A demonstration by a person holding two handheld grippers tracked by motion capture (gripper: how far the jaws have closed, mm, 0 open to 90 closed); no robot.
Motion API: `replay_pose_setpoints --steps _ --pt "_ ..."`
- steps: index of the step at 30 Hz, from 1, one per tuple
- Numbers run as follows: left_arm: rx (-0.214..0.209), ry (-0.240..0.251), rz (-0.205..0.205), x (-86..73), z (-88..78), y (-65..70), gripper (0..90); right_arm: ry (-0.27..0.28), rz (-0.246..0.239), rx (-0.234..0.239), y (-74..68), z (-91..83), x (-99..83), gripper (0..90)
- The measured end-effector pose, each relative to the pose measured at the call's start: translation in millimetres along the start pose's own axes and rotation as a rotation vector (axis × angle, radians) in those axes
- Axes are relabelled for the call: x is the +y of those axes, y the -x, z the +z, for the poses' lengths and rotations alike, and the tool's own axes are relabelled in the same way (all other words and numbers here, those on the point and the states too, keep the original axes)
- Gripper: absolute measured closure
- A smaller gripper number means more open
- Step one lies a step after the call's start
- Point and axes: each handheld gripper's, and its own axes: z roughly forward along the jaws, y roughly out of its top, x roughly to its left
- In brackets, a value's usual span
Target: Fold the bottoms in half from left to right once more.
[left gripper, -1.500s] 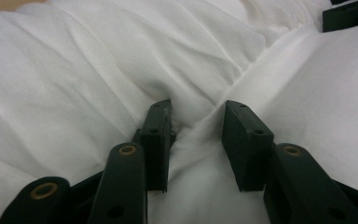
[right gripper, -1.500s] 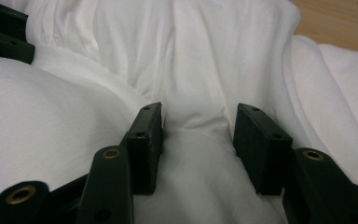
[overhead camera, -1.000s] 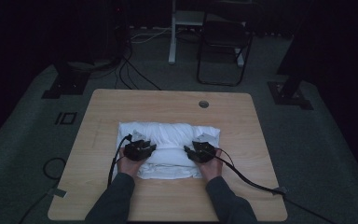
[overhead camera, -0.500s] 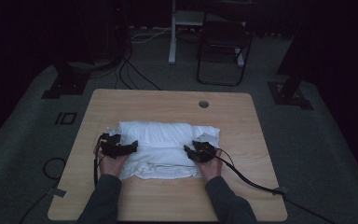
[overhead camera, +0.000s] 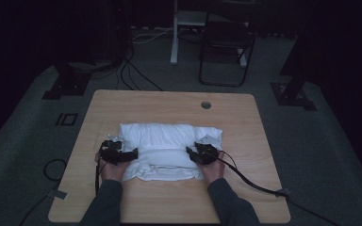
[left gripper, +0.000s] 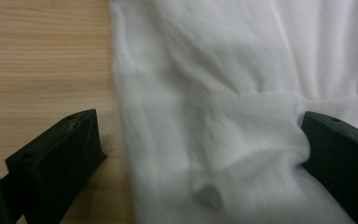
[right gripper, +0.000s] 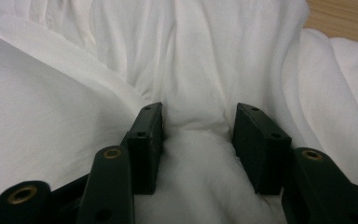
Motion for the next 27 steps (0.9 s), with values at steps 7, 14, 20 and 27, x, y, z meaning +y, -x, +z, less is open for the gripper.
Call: replay_pose_setpoints --steps 7,14,20,27 --pt "-0.026 -0.030 0.017 2.9 -5.1 7.5 12.4 0.003 0.003 -0.003 -0.4 -0.2 -0.4 51.9" --pt "-0.091 -0.004 0.046 1.1 -10.1 16.0 46.7 0.003 0.011 -0.006 -1.0 -0.7 -0.5 51.9" --pt "-0.280 0.043 -0.096 -2.2 -11.1 -5.6 76.3 -0.043 0.046 0.044 5.3 -4.4 7.0 51.1" --pt "-0.381 0.173 -0.164 12.5 -37.0 -19.6 79.3 0.057 -0.037 0.054 -14.2 -34.2 45.5 42.6"
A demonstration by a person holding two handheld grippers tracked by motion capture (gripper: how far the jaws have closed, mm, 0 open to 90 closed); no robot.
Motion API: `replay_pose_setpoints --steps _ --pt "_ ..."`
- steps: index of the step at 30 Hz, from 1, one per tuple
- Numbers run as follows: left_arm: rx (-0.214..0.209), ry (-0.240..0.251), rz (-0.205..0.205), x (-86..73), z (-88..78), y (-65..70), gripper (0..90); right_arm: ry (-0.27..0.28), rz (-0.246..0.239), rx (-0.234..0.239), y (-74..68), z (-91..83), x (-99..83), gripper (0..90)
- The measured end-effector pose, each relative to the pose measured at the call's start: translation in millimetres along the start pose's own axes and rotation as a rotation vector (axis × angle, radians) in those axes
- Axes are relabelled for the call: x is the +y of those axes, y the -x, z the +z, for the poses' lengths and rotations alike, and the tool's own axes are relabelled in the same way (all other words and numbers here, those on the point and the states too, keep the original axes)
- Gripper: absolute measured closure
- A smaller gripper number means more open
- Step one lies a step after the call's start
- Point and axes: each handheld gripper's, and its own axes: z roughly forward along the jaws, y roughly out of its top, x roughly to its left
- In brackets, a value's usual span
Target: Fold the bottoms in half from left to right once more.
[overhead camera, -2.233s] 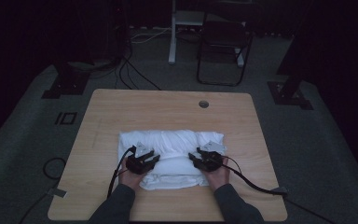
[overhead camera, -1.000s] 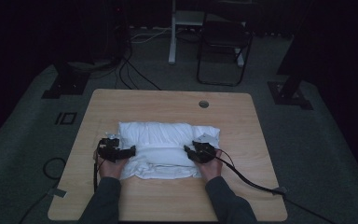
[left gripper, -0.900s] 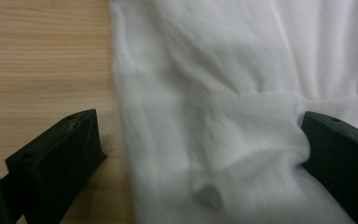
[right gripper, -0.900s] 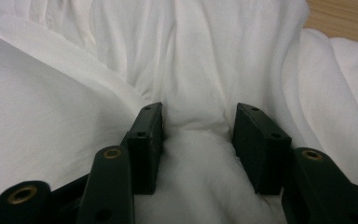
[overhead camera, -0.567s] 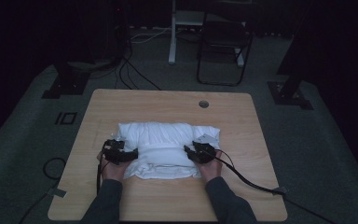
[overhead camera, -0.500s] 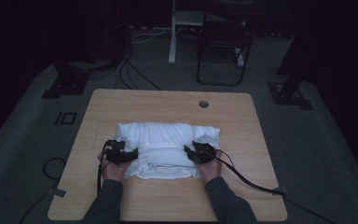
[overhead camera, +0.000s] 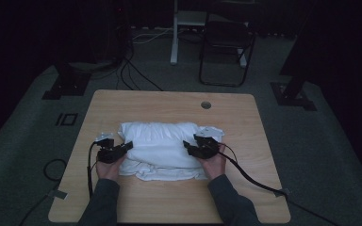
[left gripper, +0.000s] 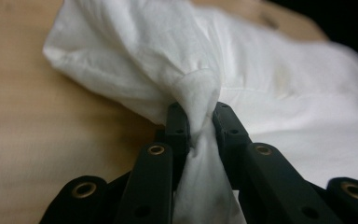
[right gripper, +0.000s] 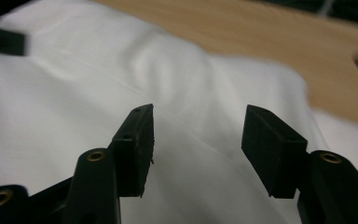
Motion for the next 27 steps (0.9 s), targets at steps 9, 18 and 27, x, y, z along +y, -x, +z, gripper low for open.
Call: replay_pose_setpoints --steps 9,18,27 --pt "-0.114 0.101 0.050 35.6 -20.2 32.9 81.9 -0.174 -0.124 0.016 -27.0 52.6 -18.5 45.3" --pt "-0.217 0.137 0.142 61.1 -12.7 82.4 81.9 -0.154 -0.103 -0.007 -47.3 65.2 -16.0 47.8" --pt "-0.178 0.139 0.158 62.3 -16.8 76.7 81.9 -0.027 -0.066 0.046 -24.4 22.8 -10.4 40.6"
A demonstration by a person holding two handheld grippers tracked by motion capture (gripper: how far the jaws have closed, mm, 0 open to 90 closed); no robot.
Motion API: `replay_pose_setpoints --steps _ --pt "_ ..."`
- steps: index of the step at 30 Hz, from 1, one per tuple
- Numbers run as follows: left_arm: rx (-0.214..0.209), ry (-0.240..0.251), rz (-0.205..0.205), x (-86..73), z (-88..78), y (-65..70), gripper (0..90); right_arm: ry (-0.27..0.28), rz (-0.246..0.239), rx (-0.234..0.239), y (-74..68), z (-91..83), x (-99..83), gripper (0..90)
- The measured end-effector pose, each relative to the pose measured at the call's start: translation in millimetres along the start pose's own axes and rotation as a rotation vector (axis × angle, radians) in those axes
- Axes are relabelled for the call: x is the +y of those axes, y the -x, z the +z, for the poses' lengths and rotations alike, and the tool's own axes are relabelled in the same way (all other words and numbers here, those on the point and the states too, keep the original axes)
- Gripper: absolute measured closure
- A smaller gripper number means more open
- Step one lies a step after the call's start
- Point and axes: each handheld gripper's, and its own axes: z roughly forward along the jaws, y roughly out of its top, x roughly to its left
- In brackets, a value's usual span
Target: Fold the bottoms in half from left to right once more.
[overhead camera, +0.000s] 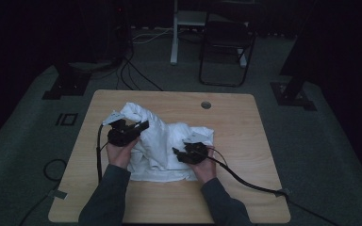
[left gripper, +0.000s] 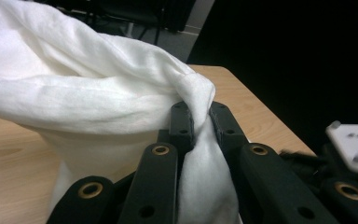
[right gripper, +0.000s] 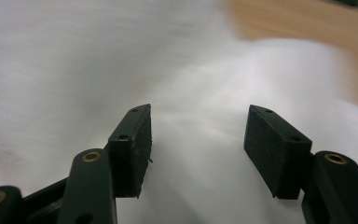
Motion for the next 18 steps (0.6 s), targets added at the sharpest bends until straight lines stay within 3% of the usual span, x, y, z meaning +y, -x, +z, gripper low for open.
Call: replay_pose_setpoints --steps 1,3,4,5,8,9,10,14,15,16,18 --pt "0.000 0.000 -0.002 -0.3 -1.2 -1.1 81.8 -0.020 0.008 -0.046 6.4 -3.2 -2.8 40.3" --pt "0.000 0.000 -0.002 -0.3 -1.2 -1.1 81.8 -0.048 0.026 -0.068 11.8 -3.1 -6.7 39.4" --pt "-0.016 0.006 -0.005 -0.3 -1.4 1.3 81.9 -0.093 0.041 -0.059 16.1 4.6 -15.5 39.0" --pt "-0.022 0.005 0.003 0.2 -0.5 3.8 81.9 -0.104 0.041 -0.057 14.3 9.9 -19.0 39.1" --pt "-0.035 -0.001 0.022 1.7 3.6 10.0 81.8 -0.094 0.042 -0.068 8.6 18.3 -21.3 40.2" --pt "-0.046 -0.012 0.038 3.7 9.8 16.5 81.8 -0.083 0.052 -0.062 6.3 21.2 -21.1 40.5" --pt "-0.049 -0.016 0.048 4.4 13.5 19.9 81.8 -0.069 0.077 -0.019 5.7 27.2 -20.8 40.5" --pt "-0.047 -0.036 0.087 3.2 23.4 29.7 81.8 -0.084 0.024 0.008 1.0 25.7 -13.6 38.1" --pt "-0.047 -0.036 0.087 3.2 23.4 29.7 81.8 -0.070 0.008 0.020 1.9 19.6 -10.8 38.1" --pt "-0.049 -0.053 0.111 0.1 28.6 35.2 81.8 0.013 0.001 0.028 9.2 -0.7 -8.4 38.7" --pt "-0.047 -0.057 0.120 -0.7 30.1 37.4 81.7 0.059 0.041 -0.034 23.0 -17.3 -12.0 40.4"
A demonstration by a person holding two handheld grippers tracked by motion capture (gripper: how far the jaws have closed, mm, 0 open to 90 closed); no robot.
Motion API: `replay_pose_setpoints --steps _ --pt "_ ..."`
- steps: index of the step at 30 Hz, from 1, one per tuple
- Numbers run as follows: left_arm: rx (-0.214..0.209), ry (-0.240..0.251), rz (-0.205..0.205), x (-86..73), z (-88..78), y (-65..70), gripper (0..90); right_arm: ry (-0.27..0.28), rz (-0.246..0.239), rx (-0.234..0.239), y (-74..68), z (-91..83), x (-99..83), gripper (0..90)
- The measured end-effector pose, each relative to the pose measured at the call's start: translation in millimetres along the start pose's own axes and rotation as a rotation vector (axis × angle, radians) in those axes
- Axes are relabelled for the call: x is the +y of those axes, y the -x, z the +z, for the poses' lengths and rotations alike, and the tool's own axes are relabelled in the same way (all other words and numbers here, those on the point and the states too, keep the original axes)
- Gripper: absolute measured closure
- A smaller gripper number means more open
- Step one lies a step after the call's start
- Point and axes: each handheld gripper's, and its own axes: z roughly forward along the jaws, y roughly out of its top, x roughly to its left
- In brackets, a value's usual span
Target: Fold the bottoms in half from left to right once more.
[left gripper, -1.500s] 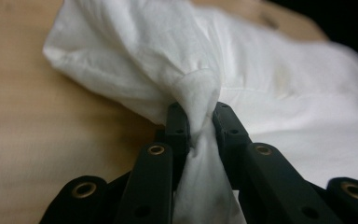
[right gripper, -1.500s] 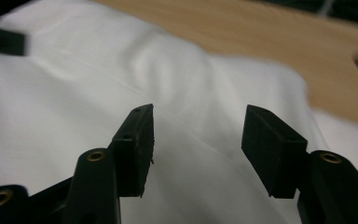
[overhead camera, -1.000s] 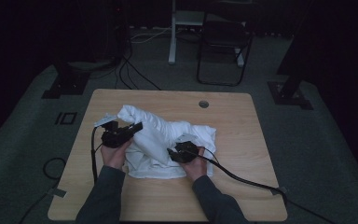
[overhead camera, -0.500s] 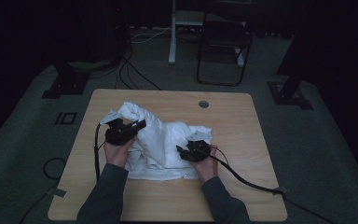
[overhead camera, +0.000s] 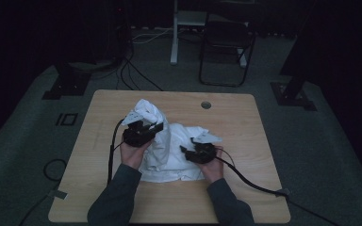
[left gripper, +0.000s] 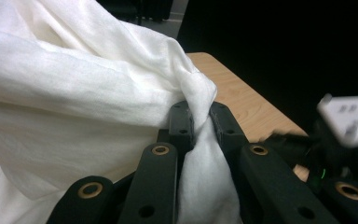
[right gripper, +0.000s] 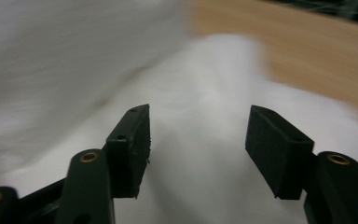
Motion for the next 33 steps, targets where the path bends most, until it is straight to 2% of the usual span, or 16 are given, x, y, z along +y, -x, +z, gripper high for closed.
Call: replay_pose_setpoints --steps 1,2,4,5,7,9,12,13,15,18,20,22,24,28,30,33 --pt "-0.003 -0.004 0.002 -0.1 1.1 0.7 81.7 -0.019 0.021 -0.045 8.3 -3.3 -2.5 40.3" --pt "-0.003 -0.004 0.002 -0.1 1.1 0.7 81.7 -0.019 0.021 -0.045 8.3 -3.3 -2.5 40.3" --pt "-0.013 -0.011 0.004 -0.8 6.1 5.3 81.7 -0.115 0.062 -0.106 22.9 3.3 -14.7 40.0" --pt "-0.020 -0.014 0.007 -1.2 8.6 7.6 81.7 -0.142 0.055 -0.109 24.1 8.8 -19.8 40.3" --pt "-0.030 -0.027 0.016 -1.9 15.1 13.3 81.7 -0.175 0.047 -0.108 20.1 20.0 -27.7 42.4" --pt "-0.035 -0.047 0.033 -3.5 24.0 19.9 81.7 -0.167 0.046 -0.119 15.1 25.2 -30.0 43.8" --pt "-0.051 -0.083 0.058 -10.7 41.6 30.4 81.7 -0.198 0.027 -0.063 17.4 24.6 -25.5 43.6" --pt "-0.056 -0.096 0.063 -14.5 47.7 34.1 81.6 -0.197 0.039 -0.042 21.4 20.7 -23.8 43.0" --pt "-0.064 -0.133 0.080 -23.7 61.0 40.7 81.5 -0.145 0.094 -0.041 32.6 7.1 -20.5 42.8" --pt "-0.071 -0.199 0.097 -40.2 82.6 50.6 81.5 -0.080 0.165 -0.083 54.4 -14.6 -15.9 41.3" --pt "-0.073 -0.245 0.112 -52.2 97.0 56.5 81.3 -0.043 0.209 -0.067 67.3 -26.3 -11.6 39.9" --pt "-0.066 -0.290 0.126 -62.8 109.7 60.7 81.2 -0.002 0.224 -0.065 74.9 -36.5 -5.7 38.0" --pt "-0.057 -0.311 0.121 -70.2 119.2 61.6 81.3 0.046 0.238 -0.021 78.2 -45.2 0.3 34.8" --pt "-0.061 -0.317 0.099 -73.1 123.3 58.3 81.3 0.106 0.196 0.052 71.8 -56.1 8.9 29.4" --pt "-0.069 -0.312 0.099 -73.5 121.9 57.8 81.2 0.119 0.170 0.068 67.1 -58.7 11.9 29.1" --pt "-0.071 -0.312 0.121 -74.5 119.9 59.4 80.9 0.086 0.148 0.065 64.3 -50.2 17.8 32.8"
